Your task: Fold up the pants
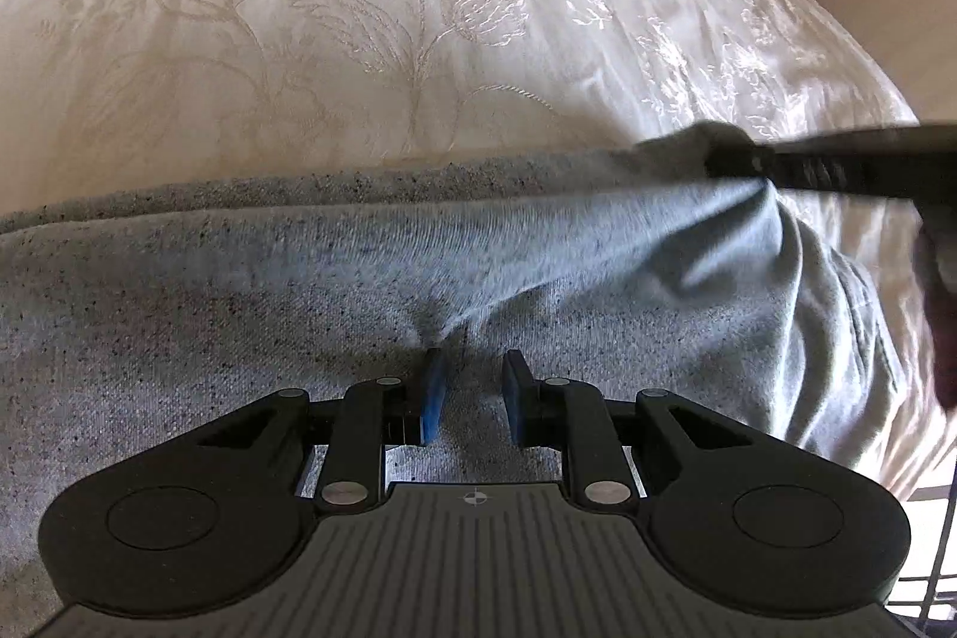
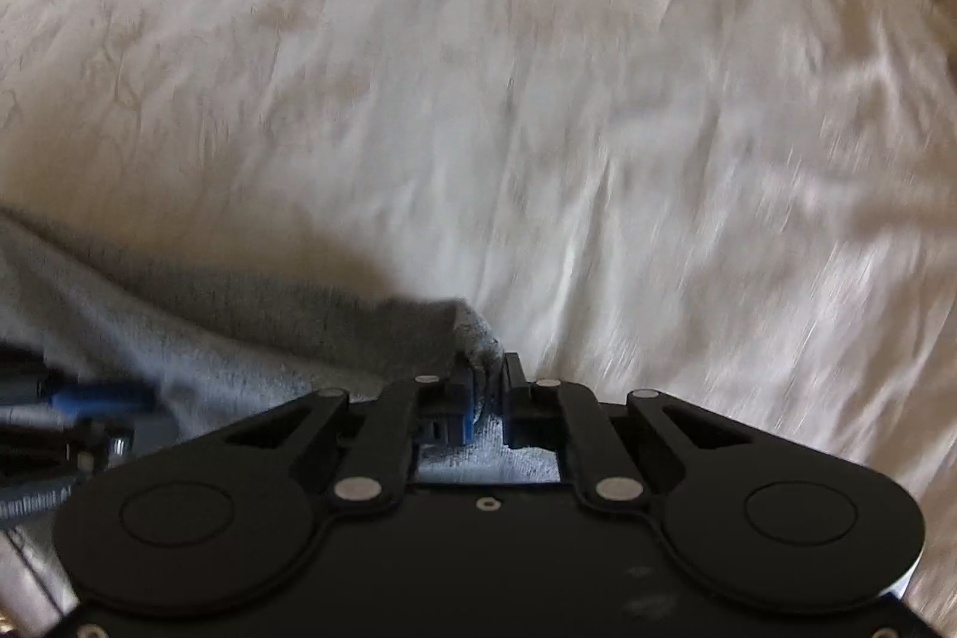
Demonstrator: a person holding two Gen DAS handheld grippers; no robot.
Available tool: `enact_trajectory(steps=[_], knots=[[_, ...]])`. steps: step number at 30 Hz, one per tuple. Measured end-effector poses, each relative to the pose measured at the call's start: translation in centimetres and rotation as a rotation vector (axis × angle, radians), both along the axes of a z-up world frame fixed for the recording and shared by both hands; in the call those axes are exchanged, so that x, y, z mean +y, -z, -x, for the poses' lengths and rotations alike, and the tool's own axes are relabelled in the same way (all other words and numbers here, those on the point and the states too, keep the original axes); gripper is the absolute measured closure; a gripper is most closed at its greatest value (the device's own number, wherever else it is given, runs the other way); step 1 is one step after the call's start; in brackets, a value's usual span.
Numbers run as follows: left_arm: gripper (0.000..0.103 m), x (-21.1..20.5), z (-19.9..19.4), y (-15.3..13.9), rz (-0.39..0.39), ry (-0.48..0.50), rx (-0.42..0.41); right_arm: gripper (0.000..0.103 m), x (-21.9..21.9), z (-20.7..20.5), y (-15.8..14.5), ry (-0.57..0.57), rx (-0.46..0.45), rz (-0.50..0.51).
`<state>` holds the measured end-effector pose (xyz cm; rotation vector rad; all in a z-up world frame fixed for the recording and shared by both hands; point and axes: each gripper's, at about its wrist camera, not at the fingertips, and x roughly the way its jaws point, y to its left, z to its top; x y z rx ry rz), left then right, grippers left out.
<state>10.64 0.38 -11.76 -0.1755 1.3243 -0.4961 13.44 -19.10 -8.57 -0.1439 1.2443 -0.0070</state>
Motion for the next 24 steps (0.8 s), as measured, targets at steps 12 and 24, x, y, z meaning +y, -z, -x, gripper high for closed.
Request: enact_trajectory(steps=[12, 24], knots=[[0.082, -0.4, -1.4, -1.1, -0.004, 0.095, 0.029, 0.095, -2.2, -4.8, 4.5, 0.051, 0.11, -0.071], [0.081, 4.0, -3.9, -0.1, 0.02, -0.127, 0.037, 0.095, -5.6, -1.4, -1.8, 0.093, -0.092, -0.254]])
